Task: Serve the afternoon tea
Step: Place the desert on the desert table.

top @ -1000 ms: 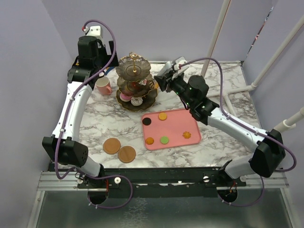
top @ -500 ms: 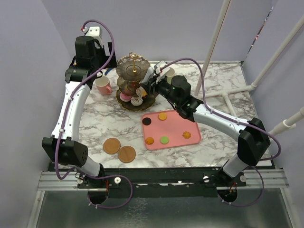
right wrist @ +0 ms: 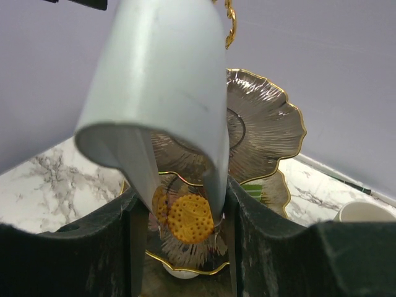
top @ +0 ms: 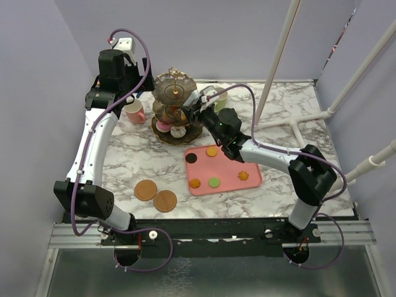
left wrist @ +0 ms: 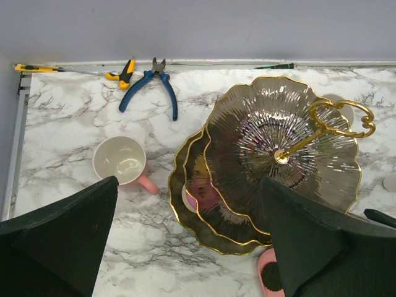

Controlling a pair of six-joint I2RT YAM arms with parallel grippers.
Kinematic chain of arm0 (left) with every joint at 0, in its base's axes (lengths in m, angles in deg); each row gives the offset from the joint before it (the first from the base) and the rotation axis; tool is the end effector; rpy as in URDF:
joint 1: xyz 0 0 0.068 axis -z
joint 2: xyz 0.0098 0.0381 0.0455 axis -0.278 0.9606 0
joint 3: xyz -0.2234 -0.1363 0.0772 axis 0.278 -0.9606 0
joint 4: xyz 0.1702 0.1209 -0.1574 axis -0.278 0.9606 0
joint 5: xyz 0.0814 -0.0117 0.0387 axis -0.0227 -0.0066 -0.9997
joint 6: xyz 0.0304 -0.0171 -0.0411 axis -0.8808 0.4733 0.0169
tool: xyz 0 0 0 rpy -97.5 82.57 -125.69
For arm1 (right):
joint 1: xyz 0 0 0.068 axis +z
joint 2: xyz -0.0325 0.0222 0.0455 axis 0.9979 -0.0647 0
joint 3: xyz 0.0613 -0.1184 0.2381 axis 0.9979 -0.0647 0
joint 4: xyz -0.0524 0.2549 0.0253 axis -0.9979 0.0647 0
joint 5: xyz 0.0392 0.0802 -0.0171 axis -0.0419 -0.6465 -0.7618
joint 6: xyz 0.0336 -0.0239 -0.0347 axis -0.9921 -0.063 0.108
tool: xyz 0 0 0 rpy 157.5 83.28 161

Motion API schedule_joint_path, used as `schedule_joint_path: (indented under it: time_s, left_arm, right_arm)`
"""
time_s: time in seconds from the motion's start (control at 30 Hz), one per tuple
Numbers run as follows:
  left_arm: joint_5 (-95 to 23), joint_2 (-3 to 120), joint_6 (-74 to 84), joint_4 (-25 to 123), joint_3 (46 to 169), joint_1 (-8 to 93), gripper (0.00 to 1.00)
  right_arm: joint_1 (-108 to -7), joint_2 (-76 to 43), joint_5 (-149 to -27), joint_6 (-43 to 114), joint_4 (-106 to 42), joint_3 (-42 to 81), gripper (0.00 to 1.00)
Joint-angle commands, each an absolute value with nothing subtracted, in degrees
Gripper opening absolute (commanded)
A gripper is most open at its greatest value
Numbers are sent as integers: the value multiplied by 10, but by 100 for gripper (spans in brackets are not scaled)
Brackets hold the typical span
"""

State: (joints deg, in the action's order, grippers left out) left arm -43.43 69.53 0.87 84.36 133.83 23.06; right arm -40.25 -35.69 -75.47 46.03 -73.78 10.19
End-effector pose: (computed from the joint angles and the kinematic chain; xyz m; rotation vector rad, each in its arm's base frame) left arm 0.3308 -0.0407 0.4463 0.0048 1.9488 -0.1805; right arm 0.2883 0.2944 0.3033 -0.5439 1.3511 0.5481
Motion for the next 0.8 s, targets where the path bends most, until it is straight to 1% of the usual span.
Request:
schedule_joint_path:
  time_s: [0.0, 0.13, 0.2, 0.43, 0.63, 0.77]
  left_arm:
    - [-412, 671, 7, 849, 1330, 229, 99]
    - [-411, 670, 6, 849, 1333, 229, 99]
    - [-411, 670, 8, 849, 1335, 229, 99]
    - [-405, 669, 10, 849, 1335, 229, 99]
    - [-404, 667, 11, 848, 1338, 229, 99]
    - [-402, 663, 12, 841, 1334, 229, 99]
  right_arm:
    - [-394, -385, -710, 468, -831, 101, 16]
    - [-392, -386, -715, 469, -824, 101, 27]
    - [-391, -383, -715, 472, -818, 101, 31]
    - [-388, -359, -724, 479, -806, 90, 36]
    - [-383, -345, -742, 476, -807, 72, 47]
    - [-380, -331, -745, 476, -821, 55, 48]
